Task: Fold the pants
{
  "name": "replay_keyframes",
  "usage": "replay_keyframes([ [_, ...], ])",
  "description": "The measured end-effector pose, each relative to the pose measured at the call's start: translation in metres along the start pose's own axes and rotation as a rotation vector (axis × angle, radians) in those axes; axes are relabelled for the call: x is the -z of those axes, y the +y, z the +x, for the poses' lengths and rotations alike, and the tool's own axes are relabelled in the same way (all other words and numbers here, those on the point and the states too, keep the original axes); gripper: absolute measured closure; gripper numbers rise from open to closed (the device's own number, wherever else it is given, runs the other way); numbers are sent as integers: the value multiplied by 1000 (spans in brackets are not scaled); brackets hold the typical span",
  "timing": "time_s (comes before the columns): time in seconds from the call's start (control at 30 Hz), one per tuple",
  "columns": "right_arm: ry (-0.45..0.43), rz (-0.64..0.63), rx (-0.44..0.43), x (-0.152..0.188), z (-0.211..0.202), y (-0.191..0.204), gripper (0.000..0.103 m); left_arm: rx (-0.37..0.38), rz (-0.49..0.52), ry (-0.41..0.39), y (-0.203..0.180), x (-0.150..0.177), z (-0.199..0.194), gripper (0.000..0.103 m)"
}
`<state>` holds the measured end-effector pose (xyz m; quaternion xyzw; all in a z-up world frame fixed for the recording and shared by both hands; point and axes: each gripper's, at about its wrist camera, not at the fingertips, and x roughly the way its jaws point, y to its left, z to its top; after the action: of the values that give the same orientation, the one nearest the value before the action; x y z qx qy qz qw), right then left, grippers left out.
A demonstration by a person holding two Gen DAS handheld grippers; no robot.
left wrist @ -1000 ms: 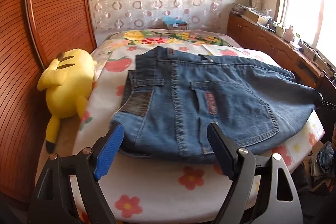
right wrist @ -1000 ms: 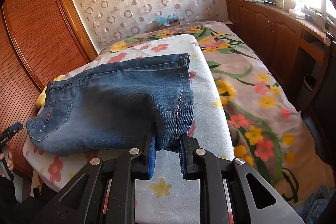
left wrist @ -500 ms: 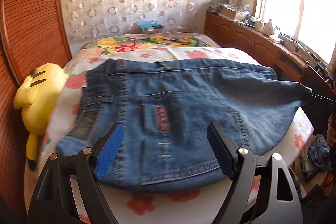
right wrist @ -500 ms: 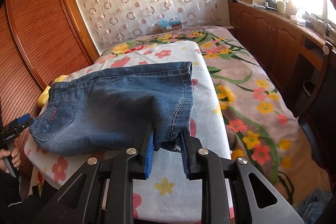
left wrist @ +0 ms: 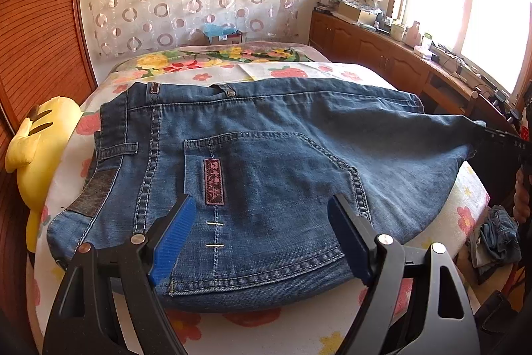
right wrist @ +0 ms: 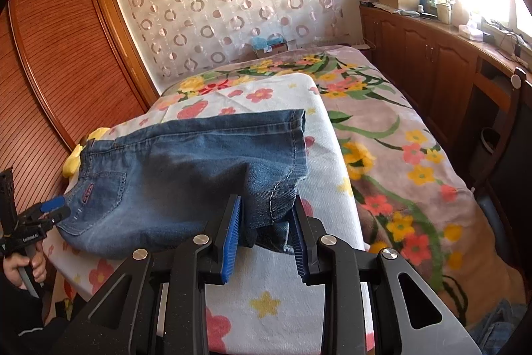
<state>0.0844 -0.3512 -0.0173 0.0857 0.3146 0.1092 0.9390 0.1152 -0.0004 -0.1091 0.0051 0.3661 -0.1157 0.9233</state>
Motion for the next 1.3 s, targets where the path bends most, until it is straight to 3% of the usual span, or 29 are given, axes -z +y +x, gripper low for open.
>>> replay_keyframes([
  [0.07, -4, -28, 2, -2, 1, 5, 78, 1, 0, 0, -1, 0, 0, 21],
  [0.1, -13, -46, 0, -3, 0, 9, 89, 0, -1, 0, -1, 0, 0, 21],
  [0.47, -66, -196, -89, -37, 11, 69, 91, -24, -28, -34, 15, 0, -15, 21],
  [0.63, -63, -300, -203, -51, 27, 135, 91, -54, -54, -59, 35, 0, -29, 21],
  [0.8, -32, -393, -381, -48, 33, 209, 91, -78, -82, -82, 55, 3, -44, 21],
  [0.9, -2, -431, -406, -43, 40, 231, 91, -86, -96, -88, 64, 6, -51, 21],
  [0.97, 17, -455, -402, -41, 47, 235, 83, -90, -99, -89, 67, 7, -52, 21],
  [1.03, 23, -455, -377, -42, 51, 231, 65, -91, -103, -90, 69, 7, -51, 21],
  [1.1, 26, -440, -377, -51, 58, 227, 60, -87, -105, -90, 70, 7, -51, 21],
  [1.3, 12, -397, -281, -52, 59, 211, 59, -59, -92, -78, 59, 3, -40, 21],
])
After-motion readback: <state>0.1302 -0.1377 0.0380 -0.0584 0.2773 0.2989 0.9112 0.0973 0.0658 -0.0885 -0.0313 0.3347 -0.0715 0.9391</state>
